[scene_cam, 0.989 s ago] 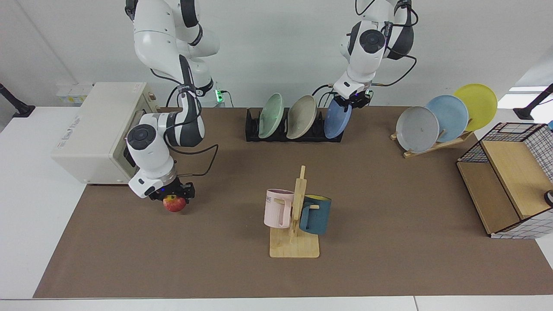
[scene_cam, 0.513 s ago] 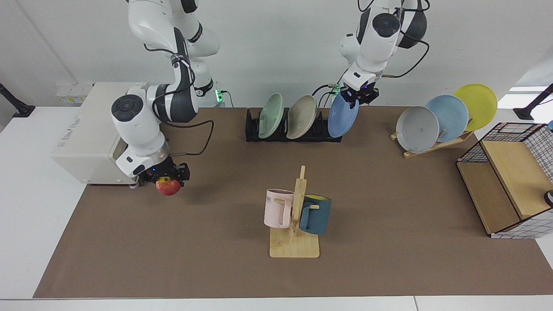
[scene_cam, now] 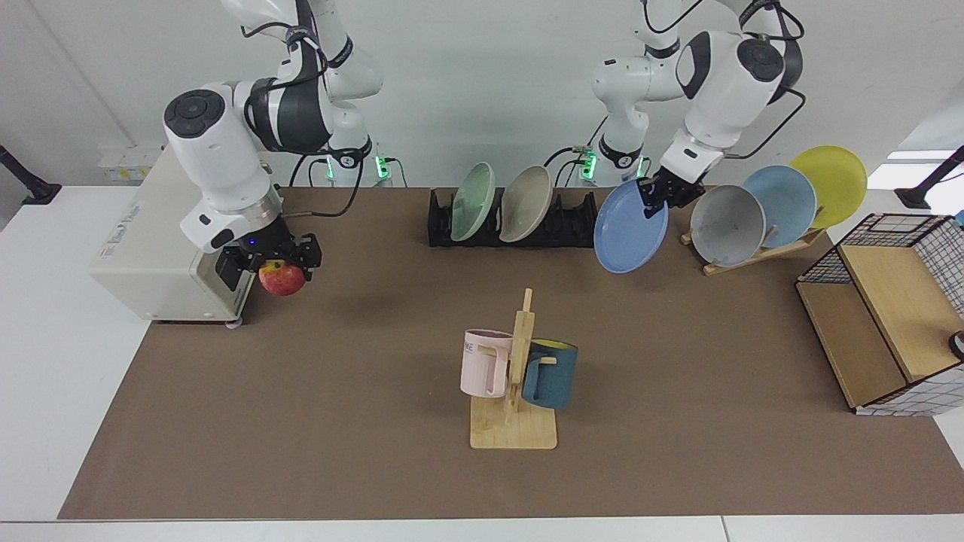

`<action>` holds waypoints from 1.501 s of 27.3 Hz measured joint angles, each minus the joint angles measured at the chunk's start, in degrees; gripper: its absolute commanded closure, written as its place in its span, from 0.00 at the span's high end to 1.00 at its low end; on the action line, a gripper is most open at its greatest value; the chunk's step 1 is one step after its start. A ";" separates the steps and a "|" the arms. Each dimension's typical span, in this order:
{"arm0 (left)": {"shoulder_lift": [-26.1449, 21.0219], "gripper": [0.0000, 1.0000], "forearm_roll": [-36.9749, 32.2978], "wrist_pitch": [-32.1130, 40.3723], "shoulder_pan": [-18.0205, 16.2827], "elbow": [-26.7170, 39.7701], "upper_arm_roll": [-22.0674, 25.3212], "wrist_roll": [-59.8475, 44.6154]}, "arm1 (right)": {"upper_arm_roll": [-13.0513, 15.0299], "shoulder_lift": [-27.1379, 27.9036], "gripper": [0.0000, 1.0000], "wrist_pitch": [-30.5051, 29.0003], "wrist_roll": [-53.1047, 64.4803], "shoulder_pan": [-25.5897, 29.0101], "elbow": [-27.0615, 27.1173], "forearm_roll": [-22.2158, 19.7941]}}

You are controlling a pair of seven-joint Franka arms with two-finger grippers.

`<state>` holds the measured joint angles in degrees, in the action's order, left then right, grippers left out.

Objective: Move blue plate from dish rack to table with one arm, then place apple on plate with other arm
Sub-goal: 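Lift the blue plate out of the rack with the left gripper, then lower the blue plate onto the table and open the left gripper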

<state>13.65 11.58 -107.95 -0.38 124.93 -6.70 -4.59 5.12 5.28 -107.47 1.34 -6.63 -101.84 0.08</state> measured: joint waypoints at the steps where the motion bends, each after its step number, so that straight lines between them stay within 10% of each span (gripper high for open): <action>1: -1.15 0.00 1.09 -0.81 -0.02 -0.30 0.71 0.55 | 0.00 -0.64 0.04 0.70 0.00 0.00 0.01 0.00; 16: -17.60 0.00 21.62 -15.06 0.09 -2.37 0.39 12.10 | -0.23 -8.39 0.05 8.35 -0.67 -1.96 -3.64 -0.16; 41: -20.52 0.00 27.84 -21.98 6.40 -1.43 -6.13 12.49 | -7.08 -8.89 0.05 8.29 -10.84 -2.20 -4.32 -0.17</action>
<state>-6.87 39.42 -129.93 6.02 123.51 -12.83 7.90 -1.96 -3.61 -99.18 -9.49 -8.82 -106.16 -0.09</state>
